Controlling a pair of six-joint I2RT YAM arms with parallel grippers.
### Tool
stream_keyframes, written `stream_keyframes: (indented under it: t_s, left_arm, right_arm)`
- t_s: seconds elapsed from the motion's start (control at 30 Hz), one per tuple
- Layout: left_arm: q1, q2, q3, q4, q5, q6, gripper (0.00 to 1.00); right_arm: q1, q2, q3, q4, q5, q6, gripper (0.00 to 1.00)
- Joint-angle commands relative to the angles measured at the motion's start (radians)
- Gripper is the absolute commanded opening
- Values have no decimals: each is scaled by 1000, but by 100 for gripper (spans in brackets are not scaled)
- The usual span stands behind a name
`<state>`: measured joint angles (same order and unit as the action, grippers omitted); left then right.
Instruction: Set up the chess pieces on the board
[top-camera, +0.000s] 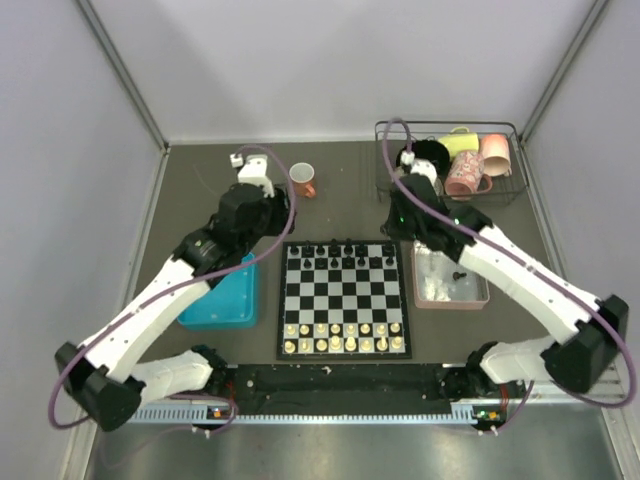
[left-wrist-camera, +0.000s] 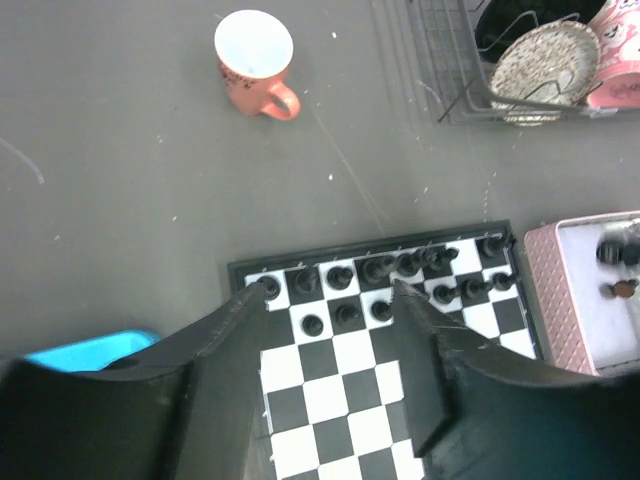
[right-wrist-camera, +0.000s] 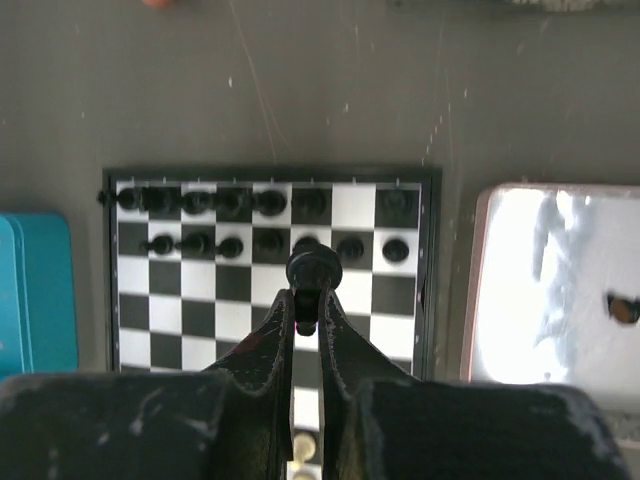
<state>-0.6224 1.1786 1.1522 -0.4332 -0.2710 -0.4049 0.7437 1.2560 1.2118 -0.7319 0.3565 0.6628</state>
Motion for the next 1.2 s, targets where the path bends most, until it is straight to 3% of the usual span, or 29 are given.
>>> stream_keyframes:
  t_s: [0.0, 0.13, 0.37, 1.17]
  left_arm:
    - [4, -129, -130, -7, -31, -14, 64]
    - [4, -239, -200, -30, -42, -34, 69]
    - [4, -280, -252, -44, -46, -45, 71]
    - [4, -275, -292, -7, 30, -75, 73]
  right_arm:
    - [-91, 153, 150, 5, -111, -160, 0]
    - [-119, 317, 254, 0, -151, -224, 0]
    - [-124, 451, 282, -1, -154, -255, 0]
    - [-148, 527, 147, 91, -194, -253, 0]
